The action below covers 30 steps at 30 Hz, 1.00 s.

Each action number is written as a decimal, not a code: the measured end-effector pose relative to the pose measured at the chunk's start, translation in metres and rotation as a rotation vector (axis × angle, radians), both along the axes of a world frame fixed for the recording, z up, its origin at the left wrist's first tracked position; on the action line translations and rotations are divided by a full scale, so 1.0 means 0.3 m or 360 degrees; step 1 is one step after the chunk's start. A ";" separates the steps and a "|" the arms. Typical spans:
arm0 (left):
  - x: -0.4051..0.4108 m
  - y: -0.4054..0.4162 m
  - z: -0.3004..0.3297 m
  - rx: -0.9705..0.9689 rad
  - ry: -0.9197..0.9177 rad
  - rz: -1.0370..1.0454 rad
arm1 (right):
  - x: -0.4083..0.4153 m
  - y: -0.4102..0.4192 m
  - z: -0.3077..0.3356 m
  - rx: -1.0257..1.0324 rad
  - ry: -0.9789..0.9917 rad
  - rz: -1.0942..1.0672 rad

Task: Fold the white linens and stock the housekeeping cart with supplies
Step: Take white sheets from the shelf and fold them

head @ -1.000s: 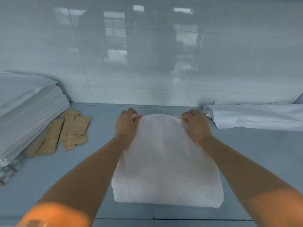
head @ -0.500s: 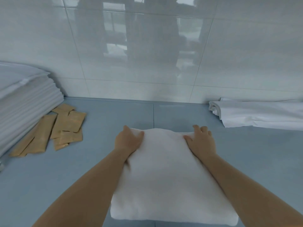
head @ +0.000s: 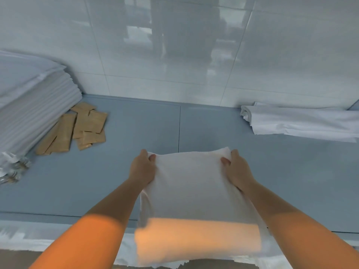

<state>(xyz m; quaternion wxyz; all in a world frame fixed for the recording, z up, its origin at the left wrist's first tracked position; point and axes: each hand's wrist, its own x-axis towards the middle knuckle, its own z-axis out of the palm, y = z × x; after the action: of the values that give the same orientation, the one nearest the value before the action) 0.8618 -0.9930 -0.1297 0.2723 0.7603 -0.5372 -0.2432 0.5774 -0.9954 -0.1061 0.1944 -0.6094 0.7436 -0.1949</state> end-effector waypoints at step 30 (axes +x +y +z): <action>-0.223 0.272 -0.059 0.0000 -0.1013 -0.0608 | 0.168 0.131 -0.112 0.0167 0.0696 0.0650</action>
<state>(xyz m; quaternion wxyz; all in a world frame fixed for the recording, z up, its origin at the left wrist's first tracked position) 0.7950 -0.9115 -0.1474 0.0414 0.6838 -0.7274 -0.0411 0.6278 -0.9560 -0.1397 0.0961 -0.7629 0.6390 0.0227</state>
